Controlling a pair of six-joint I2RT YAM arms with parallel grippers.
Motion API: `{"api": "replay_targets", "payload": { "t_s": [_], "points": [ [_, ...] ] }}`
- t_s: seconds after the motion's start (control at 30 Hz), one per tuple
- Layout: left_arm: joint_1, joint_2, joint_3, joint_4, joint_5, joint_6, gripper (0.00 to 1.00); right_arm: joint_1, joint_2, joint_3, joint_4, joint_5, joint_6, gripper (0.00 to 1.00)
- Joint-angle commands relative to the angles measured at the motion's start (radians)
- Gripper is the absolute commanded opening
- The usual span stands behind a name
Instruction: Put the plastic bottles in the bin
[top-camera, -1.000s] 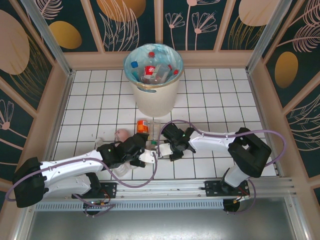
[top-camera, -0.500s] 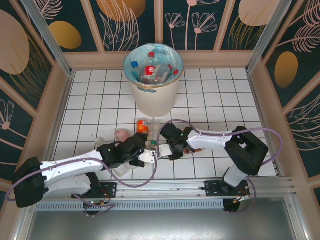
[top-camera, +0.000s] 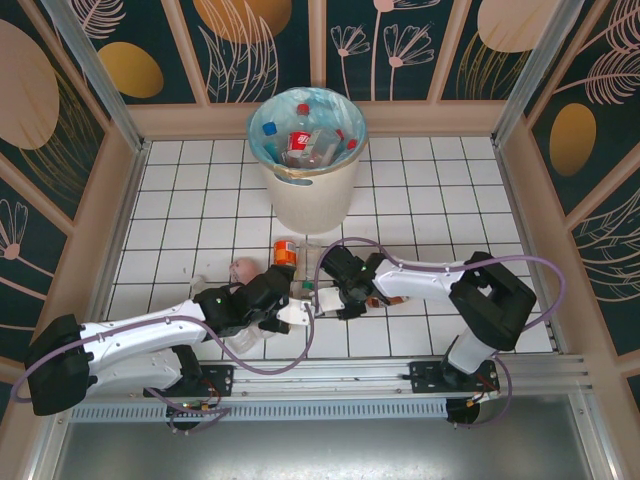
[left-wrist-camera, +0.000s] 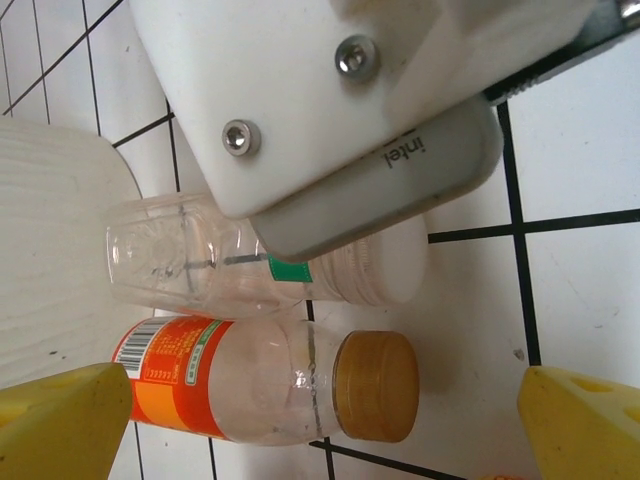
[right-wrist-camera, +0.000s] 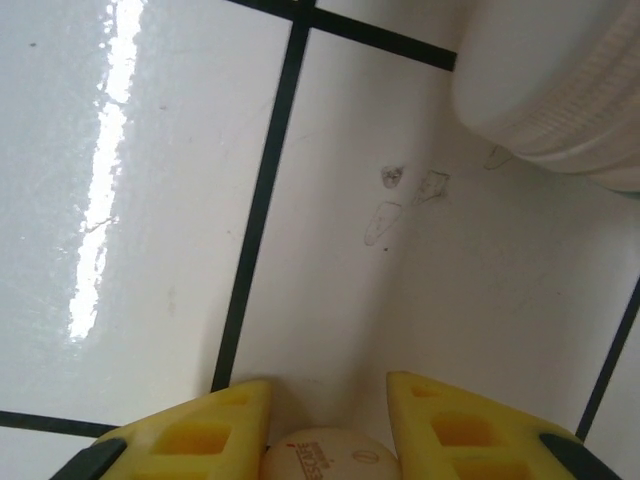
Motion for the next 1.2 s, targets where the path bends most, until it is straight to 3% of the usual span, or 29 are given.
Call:
{"api": "replay_targets", "payload": {
  "t_s": [0.0,0.27,0.6,0.87,1.17],
  "points": [
    [-0.01,-0.002,-0.002,0.051,0.036,0.003,0.98,-0.016,-0.04,0.026,0.206,-0.005,0.099,0.25],
    [-0.01,-0.005,-0.001,0.057,0.036,0.002,0.99,-0.058,-0.187,-0.055,0.327,-0.059,0.209,0.22],
    [-0.009,-0.065,0.005,0.109,0.058,-0.004,0.96,-0.107,-0.359,-0.121,0.355,-0.07,0.29,0.21],
    [-0.01,-0.284,-0.035,0.413,0.217,-0.067,0.97,-0.205,-0.546,-0.132,0.419,-0.238,0.385,0.22],
    [-0.009,-0.322,0.0,0.759,0.088,-0.133,0.97,-0.257,-0.612,0.037,0.495,-0.353,0.43,0.19]
  ]
}}
